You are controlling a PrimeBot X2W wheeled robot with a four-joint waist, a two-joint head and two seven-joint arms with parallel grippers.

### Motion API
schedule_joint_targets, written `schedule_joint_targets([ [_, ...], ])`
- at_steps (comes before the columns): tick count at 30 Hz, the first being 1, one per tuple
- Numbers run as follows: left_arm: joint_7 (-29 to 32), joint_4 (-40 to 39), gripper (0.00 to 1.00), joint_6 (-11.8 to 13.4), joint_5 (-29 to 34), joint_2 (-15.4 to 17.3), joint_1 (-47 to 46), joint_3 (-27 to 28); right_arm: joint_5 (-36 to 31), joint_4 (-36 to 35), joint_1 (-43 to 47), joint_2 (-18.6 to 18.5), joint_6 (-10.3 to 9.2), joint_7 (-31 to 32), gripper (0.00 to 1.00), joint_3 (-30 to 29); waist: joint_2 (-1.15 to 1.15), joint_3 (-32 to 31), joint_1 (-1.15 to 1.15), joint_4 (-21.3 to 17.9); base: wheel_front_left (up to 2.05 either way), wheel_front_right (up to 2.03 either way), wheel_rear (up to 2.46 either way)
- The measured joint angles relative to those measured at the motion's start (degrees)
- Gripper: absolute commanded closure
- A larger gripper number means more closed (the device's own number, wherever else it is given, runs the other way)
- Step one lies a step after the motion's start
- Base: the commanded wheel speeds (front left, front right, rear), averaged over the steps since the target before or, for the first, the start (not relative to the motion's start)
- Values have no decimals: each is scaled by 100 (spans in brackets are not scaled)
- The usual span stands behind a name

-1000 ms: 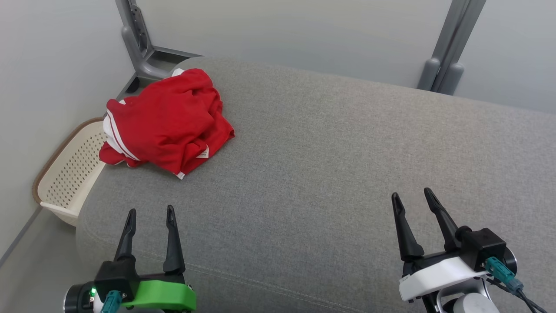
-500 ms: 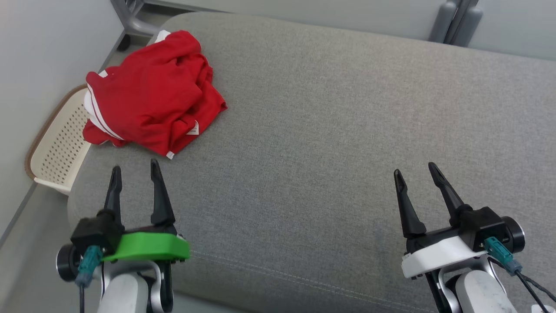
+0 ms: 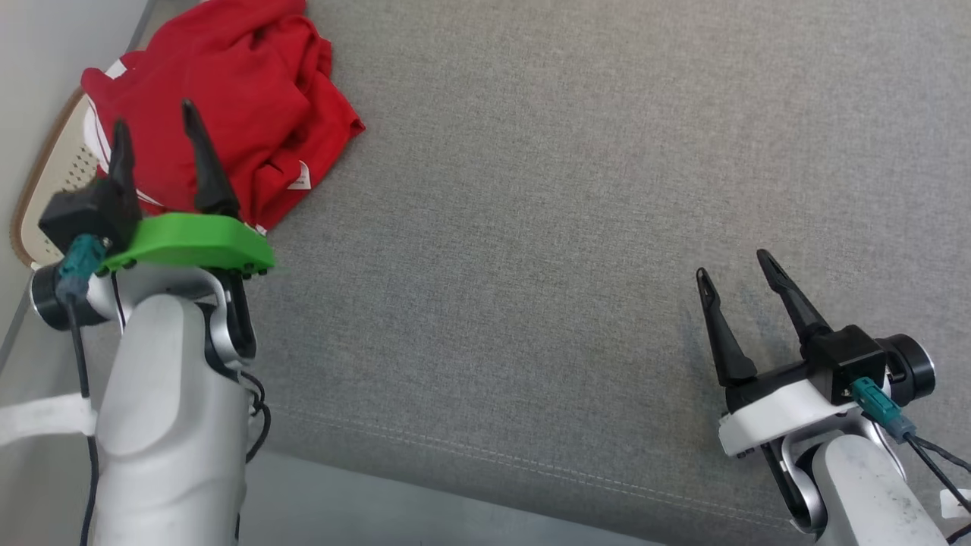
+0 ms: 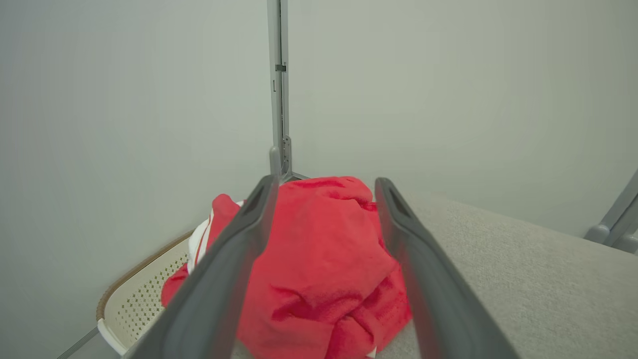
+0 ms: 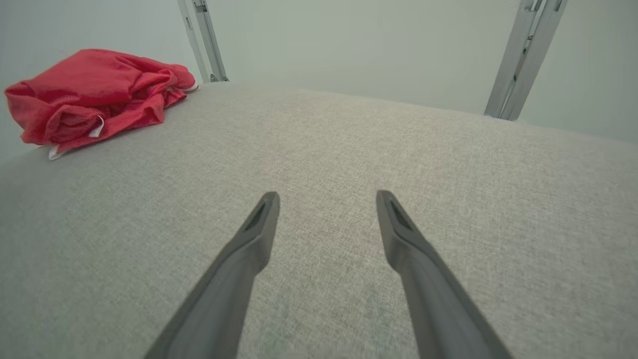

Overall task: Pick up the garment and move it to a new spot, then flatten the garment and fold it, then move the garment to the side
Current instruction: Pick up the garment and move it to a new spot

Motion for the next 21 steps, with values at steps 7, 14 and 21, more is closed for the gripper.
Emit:
schedule_joint_targets([
  [7, 230, 2091, 0, -149, -299, 81, -1287, 313, 121, 376, -131, -171, 1, -1, 0, 153, 0, 430, 0, -92, 0, 0, 0],
  [14, 991, 3561, 0, -55, -435, 268, -2027, 337, 187, 480, -219, -186, 0, 0, 0, 256, 0, 577, 0, -225, 0, 0, 0],
  [21, 1302, 4356, 0, -125, -345, 379, -2260, 145, 244, 524, -282, -230, 1, -1, 0, 328, 0, 593, 0, -356, 0, 0, 0],
])
